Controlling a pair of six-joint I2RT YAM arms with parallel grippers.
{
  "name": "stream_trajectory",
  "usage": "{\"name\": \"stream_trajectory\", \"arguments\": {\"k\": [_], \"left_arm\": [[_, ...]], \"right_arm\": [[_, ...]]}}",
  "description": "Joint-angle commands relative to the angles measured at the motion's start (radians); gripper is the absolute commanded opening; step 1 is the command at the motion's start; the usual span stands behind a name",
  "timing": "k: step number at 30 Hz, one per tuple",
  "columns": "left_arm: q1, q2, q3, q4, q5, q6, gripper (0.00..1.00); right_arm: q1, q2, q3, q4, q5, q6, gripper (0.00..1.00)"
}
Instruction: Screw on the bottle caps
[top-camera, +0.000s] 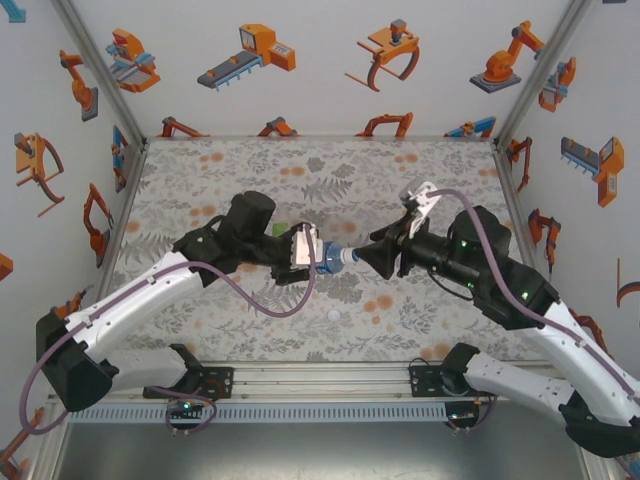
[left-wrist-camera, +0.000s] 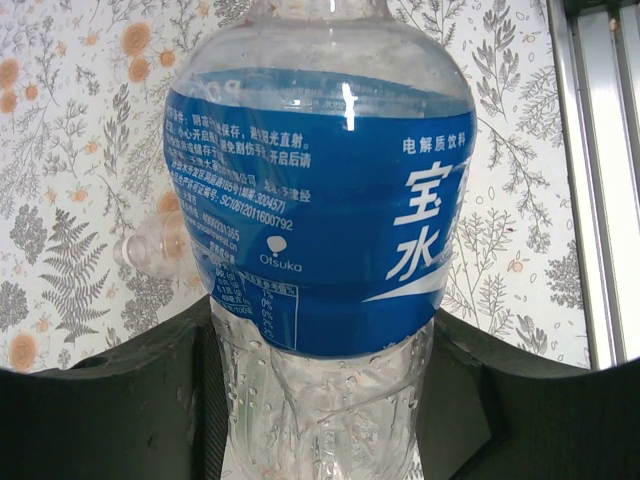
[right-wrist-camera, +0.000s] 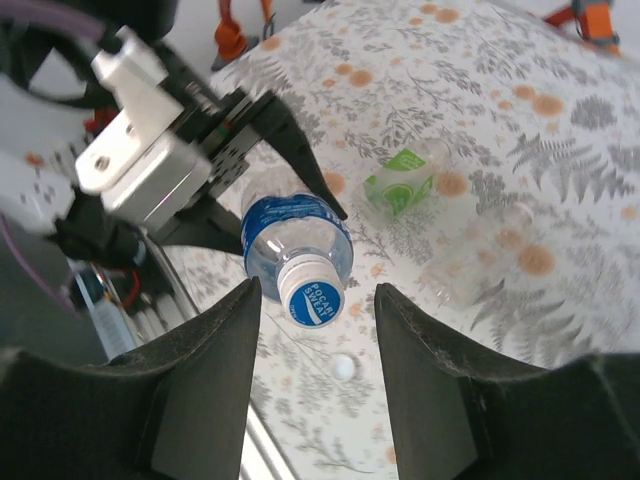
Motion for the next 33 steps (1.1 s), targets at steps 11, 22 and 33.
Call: {"name": "stream_trajectory", "arguments": {"k": [11, 22, 33], "left_arm": [[-0.002, -0.065, 0.007, -0.082, 0.11, 0.026, 0.0], [-0.003, -0.061, 0.008, -0.085, 0.142, 0.028, 0.0], [-0.007, -0.068, 0.006, -0.086, 0.121, 0.018, 0.0]], "right_arm": [[-0.001, 0.025, -0.004, -0.019, -0.396, -0.631, 0.48], [0.0, 0.043, -0.046, -0.016, -0.383, -0.621, 0.46], [0.0, 0.038, -0.079, 0.085, -0.337, -0.42, 0.06]]}}
